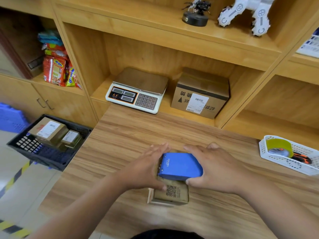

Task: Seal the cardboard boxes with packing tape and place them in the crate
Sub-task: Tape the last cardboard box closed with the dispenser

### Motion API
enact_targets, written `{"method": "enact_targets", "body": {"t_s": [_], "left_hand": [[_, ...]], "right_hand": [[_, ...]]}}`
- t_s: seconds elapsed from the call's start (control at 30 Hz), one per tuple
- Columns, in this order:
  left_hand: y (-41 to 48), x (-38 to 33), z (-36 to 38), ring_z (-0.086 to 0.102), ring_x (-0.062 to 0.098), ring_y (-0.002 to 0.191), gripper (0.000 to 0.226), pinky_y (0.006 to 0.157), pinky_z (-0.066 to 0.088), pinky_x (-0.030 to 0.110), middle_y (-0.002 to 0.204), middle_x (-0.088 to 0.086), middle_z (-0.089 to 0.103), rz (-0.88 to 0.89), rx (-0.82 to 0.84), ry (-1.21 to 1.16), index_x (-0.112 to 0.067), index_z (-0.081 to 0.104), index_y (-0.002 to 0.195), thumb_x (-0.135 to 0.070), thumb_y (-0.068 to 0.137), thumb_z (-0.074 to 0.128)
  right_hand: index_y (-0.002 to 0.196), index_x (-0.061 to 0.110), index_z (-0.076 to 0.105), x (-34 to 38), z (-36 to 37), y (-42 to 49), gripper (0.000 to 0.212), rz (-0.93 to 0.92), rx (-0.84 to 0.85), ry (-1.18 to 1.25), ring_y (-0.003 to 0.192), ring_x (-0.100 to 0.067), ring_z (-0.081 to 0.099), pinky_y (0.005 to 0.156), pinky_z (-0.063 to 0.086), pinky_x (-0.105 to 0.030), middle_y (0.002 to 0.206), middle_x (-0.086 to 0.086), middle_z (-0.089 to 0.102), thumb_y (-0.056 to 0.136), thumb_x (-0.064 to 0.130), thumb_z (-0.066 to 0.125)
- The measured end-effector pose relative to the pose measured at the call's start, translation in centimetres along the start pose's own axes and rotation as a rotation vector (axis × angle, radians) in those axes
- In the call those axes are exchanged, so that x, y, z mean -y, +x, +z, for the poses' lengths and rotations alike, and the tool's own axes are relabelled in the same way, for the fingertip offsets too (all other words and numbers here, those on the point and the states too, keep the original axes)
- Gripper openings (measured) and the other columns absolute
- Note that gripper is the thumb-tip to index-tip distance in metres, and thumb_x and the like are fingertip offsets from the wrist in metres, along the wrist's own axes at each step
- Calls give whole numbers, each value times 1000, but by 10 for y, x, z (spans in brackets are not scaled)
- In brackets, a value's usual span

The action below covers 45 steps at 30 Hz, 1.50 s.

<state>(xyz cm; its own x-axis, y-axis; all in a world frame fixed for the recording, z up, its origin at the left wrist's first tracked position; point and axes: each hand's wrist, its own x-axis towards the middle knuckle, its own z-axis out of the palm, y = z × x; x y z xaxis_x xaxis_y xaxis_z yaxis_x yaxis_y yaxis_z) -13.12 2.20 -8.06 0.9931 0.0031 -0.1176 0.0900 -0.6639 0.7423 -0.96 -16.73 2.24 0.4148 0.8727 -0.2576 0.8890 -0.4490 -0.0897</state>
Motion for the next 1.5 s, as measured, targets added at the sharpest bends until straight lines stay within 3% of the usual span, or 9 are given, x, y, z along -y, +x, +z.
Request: {"method": "enact_targets", "body": {"t_s": [0.2, 0.27, 0.37, 0.57, 0.73, 0.9, 1.27, 1.37, 1.5], "left_hand": [[-3, 8, 0, -17, -4, 139, 114, 111, -11, 12, 150, -32, -1, 34, -44, 93, -49, -18, 137, -61, 66, 70], [-1, 7, 0, -14, -7, 140, 111, 114, -13, 18, 155, -20, 6, 113, -65, 180, -36, -15, 142, -65, 68, 63], [-1, 8, 1, -13, -5, 141, 113, 115, -15, 23, 154, -21, 8, 142, -82, 234, -28, -15, 143, -64, 69, 62], [5, 7, 3, -20, 2, 142, 103, 115, -17, 31, 155, -17, 6, 143, -52, 348, -31, -11, 141, -59, 76, 64], [4, 8, 1, -23, 3, 140, 100, 113, -22, 31, 150, -21, -2, 143, -31, 419, -29, -9, 143, -59, 77, 60], [4, 6, 2, -24, -1, 140, 98, 112, -23, 27, 151, -19, 0, 123, -23, 429, -32, -10, 144, -72, 73, 46], [6, 1, 5, -20, 1, 142, 98, 114, -19, 31, 151, -14, 5, 124, -12, 385, -35, -10, 144, -71, 73, 48], [6, 1, 6, -20, 1, 142, 99, 115, -18, 32, 151, -15, 3, 117, -2, 400, -35, -10, 145, -71, 73, 47], [5, 1, 7, -20, 1, 141, 98, 115, -17, 31, 152, -15, 1, 116, -8, 391, -36, -12, 144, -69, 74, 49]], "right_hand": [[140, 54, 5, 3, -5, 3, 83, -73, 24, -58, 89, -12, 38, 71, 17, -26, 114, 21, 46, 71, 70, 50], [141, 57, 5, 1, -5, 2, 82, -83, 30, -63, 89, -14, 36, 71, 16, -26, 106, 22, 40, 74, 70, 49], [139, 61, 9, -6, -6, -3, 76, -65, 34, -38, 91, -15, 31, 72, 22, -25, 101, 23, 37, 75, 70, 48], [135, 67, 10, -21, -4, -12, 73, -73, 28, 3, 89, -15, 31, 68, 26, -19, 99, 20, 41, 74, 70, 50], [116, 83, 6, -49, -3, -25, 66, -68, 35, 93, 84, -5, 28, 63, 24, -16, 90, 24, 38, 71, 69, 51], [118, 83, 14, -84, -2, -50, 67, -17, 34, 199, 91, 0, 30, 76, 33, -17, 101, 31, 40, 63, 72, 50], [118, 82, 19, -124, 4, -73, 69, -23, 7, 259, 92, -2, 33, 89, 41, -29, 97, 22, 45, 63, 67, 57], [116, 84, 15, -131, 8, -76, 69, -23, 24, 257, 90, 1, 30, 88, 39, -24, 97, 22, 43, 62, 69, 55], [117, 82, 20, -134, 18, -73, 71, -35, 40, 254, 93, 3, 28, 83, 30, -10, 95, 22, 45, 74, 50, 67]]}}
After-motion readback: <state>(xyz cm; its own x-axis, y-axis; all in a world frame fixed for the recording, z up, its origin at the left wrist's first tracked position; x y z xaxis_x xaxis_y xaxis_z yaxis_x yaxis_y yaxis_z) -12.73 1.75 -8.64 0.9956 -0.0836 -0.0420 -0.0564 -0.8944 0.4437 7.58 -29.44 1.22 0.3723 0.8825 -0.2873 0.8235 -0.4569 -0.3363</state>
